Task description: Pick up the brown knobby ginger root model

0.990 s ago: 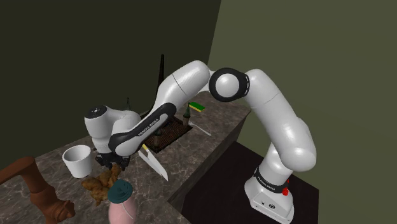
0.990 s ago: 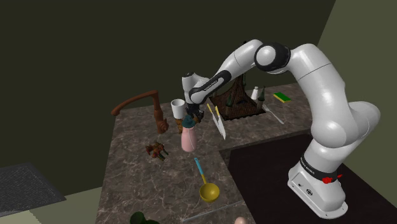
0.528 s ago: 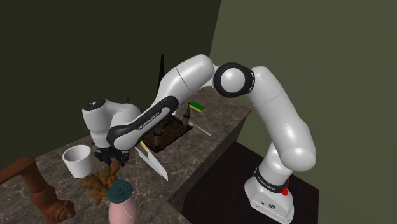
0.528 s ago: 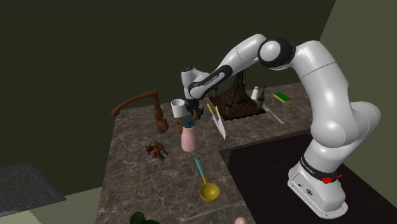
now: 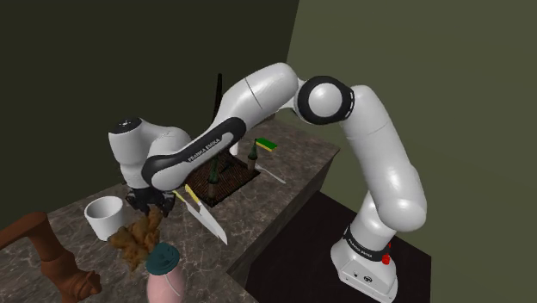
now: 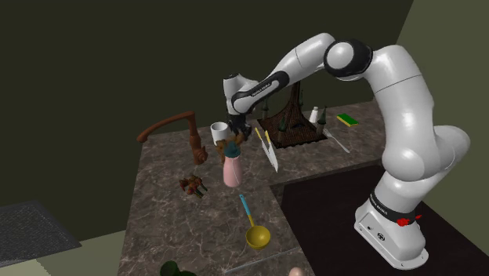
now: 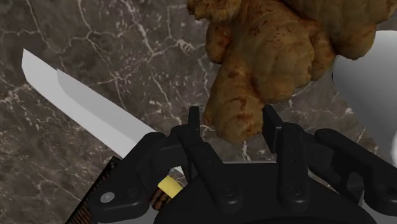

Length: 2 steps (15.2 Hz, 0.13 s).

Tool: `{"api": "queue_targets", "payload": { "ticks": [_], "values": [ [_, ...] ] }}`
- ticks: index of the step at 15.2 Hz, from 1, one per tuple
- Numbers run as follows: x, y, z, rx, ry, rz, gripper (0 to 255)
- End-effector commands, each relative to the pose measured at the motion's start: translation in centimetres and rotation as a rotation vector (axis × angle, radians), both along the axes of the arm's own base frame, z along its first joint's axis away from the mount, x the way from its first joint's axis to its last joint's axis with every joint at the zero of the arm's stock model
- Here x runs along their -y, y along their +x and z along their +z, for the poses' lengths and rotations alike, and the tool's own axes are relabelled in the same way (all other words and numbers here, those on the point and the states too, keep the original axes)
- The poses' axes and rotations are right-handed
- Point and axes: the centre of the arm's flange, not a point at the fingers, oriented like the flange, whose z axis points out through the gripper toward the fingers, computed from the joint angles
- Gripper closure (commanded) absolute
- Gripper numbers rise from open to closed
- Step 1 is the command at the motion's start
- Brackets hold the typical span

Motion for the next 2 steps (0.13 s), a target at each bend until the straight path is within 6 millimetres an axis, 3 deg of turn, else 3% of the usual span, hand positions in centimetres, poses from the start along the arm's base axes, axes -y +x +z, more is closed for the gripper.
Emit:
{"api": "queue_targets", "payload": {
  "ticks": [1, 2],
  "values": [
    [-0.09, 0.09, 0.63, 0.0, 0.0, 0.0, 255],
    [-0.09, 0.09, 0.63, 0.0, 0.0, 0.0, 255]
  ]
}}
